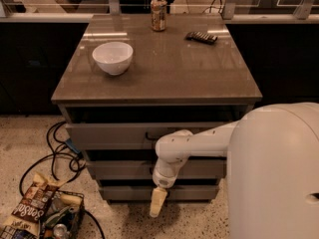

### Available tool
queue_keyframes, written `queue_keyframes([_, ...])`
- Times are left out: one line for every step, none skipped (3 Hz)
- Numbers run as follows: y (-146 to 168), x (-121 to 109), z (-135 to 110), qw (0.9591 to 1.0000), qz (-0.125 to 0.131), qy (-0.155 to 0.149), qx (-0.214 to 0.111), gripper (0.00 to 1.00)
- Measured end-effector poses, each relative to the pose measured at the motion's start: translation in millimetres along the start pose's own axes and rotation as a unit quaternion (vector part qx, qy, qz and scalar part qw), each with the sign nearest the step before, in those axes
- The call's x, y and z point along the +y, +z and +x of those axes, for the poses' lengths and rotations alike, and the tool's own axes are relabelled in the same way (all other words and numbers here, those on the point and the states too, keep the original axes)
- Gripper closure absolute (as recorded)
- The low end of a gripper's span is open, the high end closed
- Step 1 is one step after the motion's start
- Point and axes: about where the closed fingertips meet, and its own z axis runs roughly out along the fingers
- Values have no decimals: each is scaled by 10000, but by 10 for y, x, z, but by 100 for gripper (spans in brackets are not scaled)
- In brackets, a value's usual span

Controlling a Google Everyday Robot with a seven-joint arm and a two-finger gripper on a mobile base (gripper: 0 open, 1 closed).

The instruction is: Open middle drawer

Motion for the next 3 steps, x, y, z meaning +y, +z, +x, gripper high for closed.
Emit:
queue_keyframes([-76, -52, 12, 9999, 121, -1, 11, 0])
queue_keyframes([-76, -52, 12, 9999, 121, -2, 11, 0])
queue_keyframes([85, -78, -135, 9996, -61, -214, 156, 0])
